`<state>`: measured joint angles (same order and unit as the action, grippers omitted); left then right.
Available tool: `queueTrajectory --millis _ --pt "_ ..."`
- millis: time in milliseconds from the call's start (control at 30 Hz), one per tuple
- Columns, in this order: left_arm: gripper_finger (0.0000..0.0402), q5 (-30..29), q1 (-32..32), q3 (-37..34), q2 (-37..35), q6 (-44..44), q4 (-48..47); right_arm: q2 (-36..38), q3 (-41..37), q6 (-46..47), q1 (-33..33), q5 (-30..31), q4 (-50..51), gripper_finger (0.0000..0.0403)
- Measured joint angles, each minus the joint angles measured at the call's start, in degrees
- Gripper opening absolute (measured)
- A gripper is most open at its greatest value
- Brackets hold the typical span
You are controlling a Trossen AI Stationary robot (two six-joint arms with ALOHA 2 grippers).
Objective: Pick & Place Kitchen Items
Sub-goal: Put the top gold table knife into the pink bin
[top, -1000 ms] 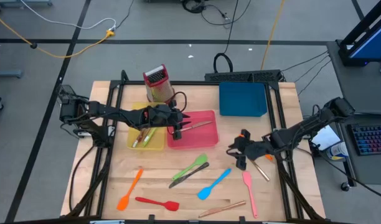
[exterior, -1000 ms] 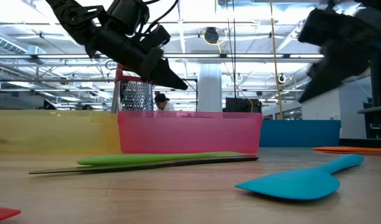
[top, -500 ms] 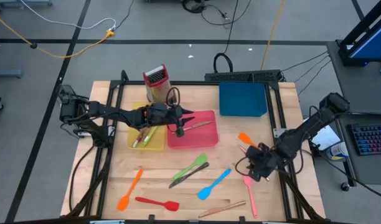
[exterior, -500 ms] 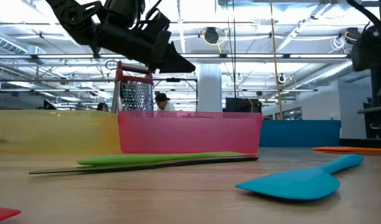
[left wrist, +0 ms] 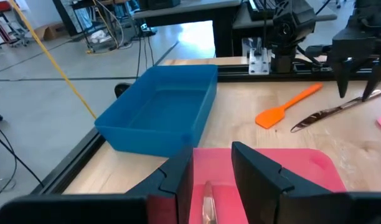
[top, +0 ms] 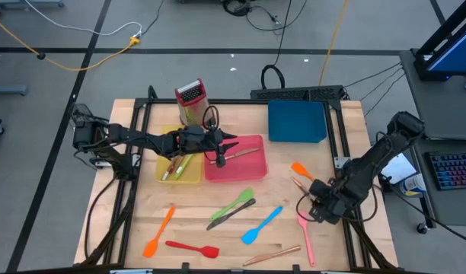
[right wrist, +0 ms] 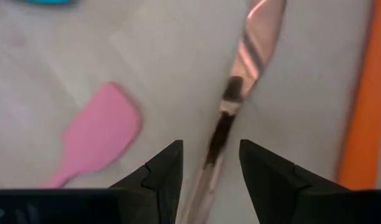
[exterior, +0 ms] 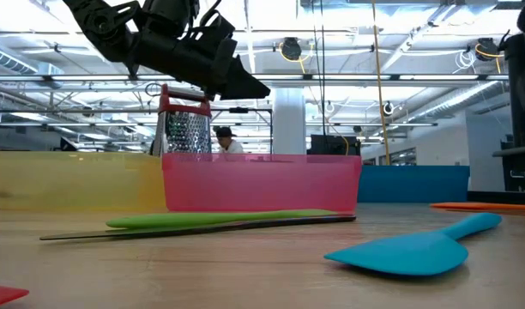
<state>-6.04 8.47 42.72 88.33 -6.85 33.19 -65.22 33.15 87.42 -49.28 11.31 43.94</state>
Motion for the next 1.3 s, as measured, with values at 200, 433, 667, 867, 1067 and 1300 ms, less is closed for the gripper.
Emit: queueTrajectory --millis 200,433,667,867,1067,1300 --pt "0.0115 0.00 0.00 0.00 0.00 0.07 -0.07 -4.75 -0.02 -2.34 -0.75 0.35 -0.58 0.0150" --pt "0.0115 0.00 0.00 0.00 0.00 1.61 -0.19 -9.74 0.28 -3.57 -0.74 0.95 -1.64 0.0124" --pt "0.0115 0.00 0.02 0.00 0.00 2.58 -0.48 -12.71 0.17 0.22 -1.15 3.72 -4.26 0.0040" --pt "0.0115 0.01 0.02 0.00 0.00 2.33 -0.60 -16.61 0.11 -1.58 -1.39 8.39 -4.47 0.0025" --pt "0.0115 0.02 -0.02 0.00 0.00 2.93 -0.40 -18.83 0.00 1.07 -1.35 16.04 -7.61 0.0035" --pt "0.0115 0.07 -1.26 0.00 0.00 2.93 -0.49 -19.12 -0.04 -1.65 -1.30 21.88 -11.19 0.0035"
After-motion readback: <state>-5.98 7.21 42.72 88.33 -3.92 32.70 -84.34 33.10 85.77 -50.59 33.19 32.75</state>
